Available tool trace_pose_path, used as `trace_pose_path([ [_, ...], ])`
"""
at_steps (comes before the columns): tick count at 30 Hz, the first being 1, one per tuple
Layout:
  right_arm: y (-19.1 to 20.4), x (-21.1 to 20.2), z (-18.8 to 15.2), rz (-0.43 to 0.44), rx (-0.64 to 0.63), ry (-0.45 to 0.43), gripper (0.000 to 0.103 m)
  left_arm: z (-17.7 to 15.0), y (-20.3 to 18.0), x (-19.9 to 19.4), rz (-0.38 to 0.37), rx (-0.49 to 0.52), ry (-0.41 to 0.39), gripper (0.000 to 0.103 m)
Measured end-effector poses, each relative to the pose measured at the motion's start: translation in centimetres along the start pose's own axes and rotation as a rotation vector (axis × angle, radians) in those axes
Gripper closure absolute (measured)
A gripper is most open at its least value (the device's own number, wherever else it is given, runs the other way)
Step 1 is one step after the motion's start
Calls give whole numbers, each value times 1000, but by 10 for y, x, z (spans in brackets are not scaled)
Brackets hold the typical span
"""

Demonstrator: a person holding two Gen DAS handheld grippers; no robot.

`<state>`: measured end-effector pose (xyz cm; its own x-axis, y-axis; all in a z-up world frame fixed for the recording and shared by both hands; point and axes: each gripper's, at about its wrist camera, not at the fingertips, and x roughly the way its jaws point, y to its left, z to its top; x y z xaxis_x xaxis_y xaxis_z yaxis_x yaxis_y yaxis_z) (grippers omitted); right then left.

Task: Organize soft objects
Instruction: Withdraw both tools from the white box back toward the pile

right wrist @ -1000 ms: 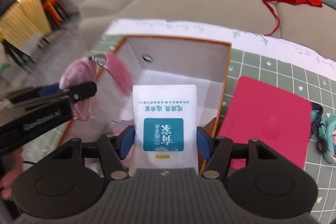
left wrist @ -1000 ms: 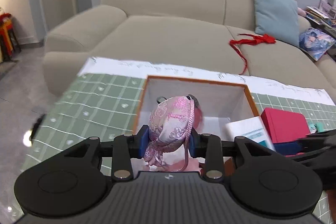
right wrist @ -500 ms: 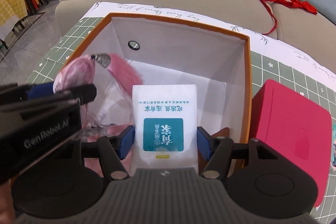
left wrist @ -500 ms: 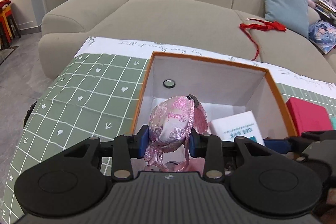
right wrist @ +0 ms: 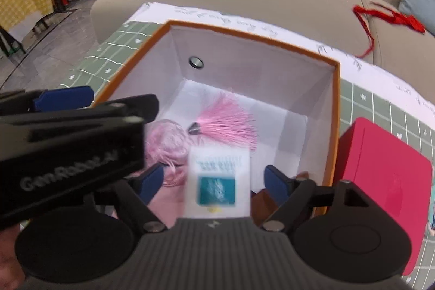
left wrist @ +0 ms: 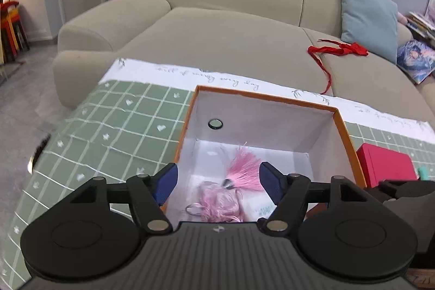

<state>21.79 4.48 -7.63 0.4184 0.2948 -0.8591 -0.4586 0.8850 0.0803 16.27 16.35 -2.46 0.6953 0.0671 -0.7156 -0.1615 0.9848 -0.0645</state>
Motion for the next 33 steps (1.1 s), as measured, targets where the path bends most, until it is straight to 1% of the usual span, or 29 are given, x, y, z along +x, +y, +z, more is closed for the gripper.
trace_pose_path([
  [2, 2, -6, -1, 9, -11, -17, 21, 1, 0, -3, 7, -2, -8, 21],
  [4, 2, -14, -1, 28, -11, -28, 17, 3, 1, -7, 1, -16, -15, 21],
  [7, -2, -28, -2, 40, -17, -60, 15, 7, 6, -14, -16, -62, -10, 21],
  [10, -11, -48, -6, 17, -14, -103, 13, 14, 5, -27, -60, -95, -13, 18],
  [14, -38, -78, -11, 5, 18, -140, 11, 20, -7, -48, -111, -86, -46, 17],
  [17, -70, -97, -16, -35, 41, -152, 11, 19, -28, -60, -125, -42, -43, 17],
  [22, -142, -122, -31, -156, 120, -173, 10, 14, -80, -70, -172, 57, -50, 17],
  [24, -173, -127, -38, -213, 169, -170, 10, 13, -104, -70, -190, 110, -36, 17],
  [26, -200, -131, -46, -262, 216, -167, 10, 12, -126, -69, -190, 150, -35, 17],
  [29, -232, -133, -59, -300, 270, -156, 10, 9, -157, -67, -197, 185, -38, 17],
  [33, -263, -128, -79, -330, 316, -134, 8, 7, -190, -58, -236, 191, -19, 17],
])
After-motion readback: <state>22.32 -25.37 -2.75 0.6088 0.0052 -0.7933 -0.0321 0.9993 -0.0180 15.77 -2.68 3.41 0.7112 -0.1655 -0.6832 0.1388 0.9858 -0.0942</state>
